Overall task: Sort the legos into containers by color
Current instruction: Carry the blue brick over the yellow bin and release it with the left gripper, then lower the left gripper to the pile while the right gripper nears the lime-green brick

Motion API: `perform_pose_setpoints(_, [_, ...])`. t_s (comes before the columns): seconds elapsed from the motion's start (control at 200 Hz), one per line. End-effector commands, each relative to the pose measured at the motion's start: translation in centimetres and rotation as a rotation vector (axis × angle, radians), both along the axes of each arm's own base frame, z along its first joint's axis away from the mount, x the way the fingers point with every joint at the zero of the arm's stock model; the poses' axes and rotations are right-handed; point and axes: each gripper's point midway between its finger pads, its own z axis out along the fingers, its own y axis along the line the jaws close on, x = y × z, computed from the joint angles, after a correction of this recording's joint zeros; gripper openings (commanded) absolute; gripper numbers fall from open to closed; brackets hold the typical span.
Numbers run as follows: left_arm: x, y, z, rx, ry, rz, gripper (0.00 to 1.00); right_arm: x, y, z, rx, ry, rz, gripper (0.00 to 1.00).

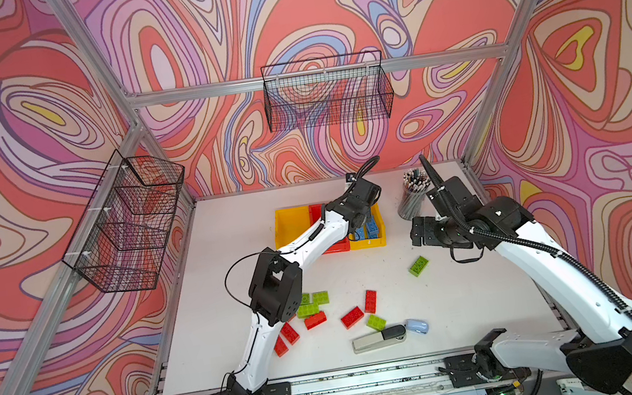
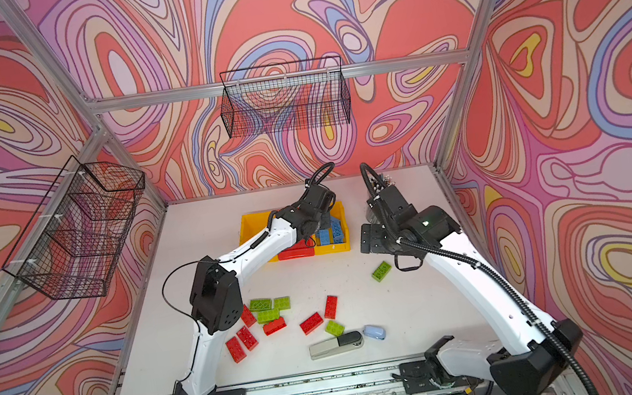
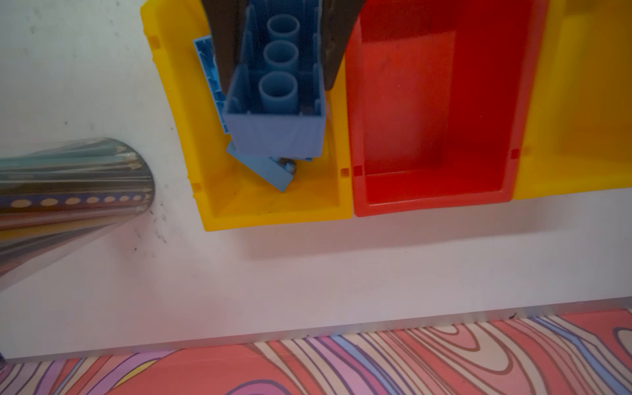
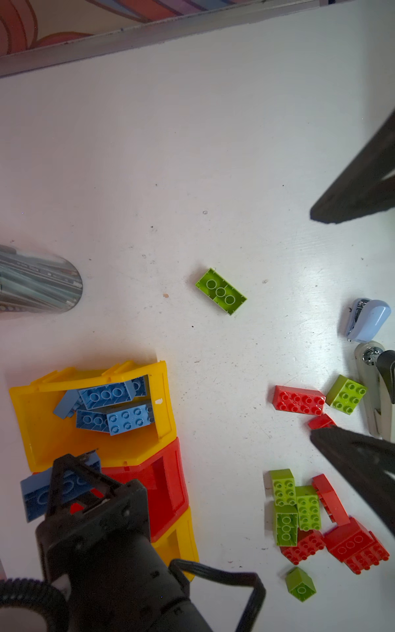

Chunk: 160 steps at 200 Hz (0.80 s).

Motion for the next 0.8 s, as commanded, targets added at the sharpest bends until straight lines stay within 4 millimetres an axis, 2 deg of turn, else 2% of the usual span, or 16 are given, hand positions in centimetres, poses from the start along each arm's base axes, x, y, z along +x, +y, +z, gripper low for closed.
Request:
perform_pose_setpoints(0.0, [1.4, -2.1, -0.8, -0.003, -0.029, -0.054, 0.07, -0.5, -1.1, 1.3, -0.018, -0.013, -0.055, 0.98])
perform_pose_setpoints(0.25, [2.5, -2.2, -2.8, 0.048, -0.022, -0.039, 0.09, -1.2, -1.9, 2.0, -0.016, -0.013, -0.107, 0.98])
perform_pose_setpoints(0.336, [2.5, -2.0, -3.6, 0.056, -0.007, -0.038, 0.28, -1.4, -1.9, 1.9, -0.004, -0.011, -0.122, 0.98])
perform_pose_setpoints(0.446, [2.7, -1.9, -3.8, 0.047, 0.000, -0.037, 0.44, -1.6, -1.9, 2.0, 0.006, -0.012, -0.130, 0.98])
perform_pose_setpoints(0.551, [2.9, -2.4, -3.1, 0.027, -0.016, -0.054, 0.52, -1.6, -1.9, 2.2, 0.012, -0.016, -0.132, 0.98])
perform_pose_setpoints(0.676, [3.1, -2.6, -1.7, 0.005, -0.050, -0.062, 0.52, -1.5, -1.9, 2.4, 0.014, -0.021, -0.133, 0.98])
perform_pose_setpoints(0.796, [3.0, -2.2, 0.6, -0.005, -0.109, -0.059, 0.52, -1.6, -1.8, 2.5, 0.018, -0.026, -0.127, 0.98])
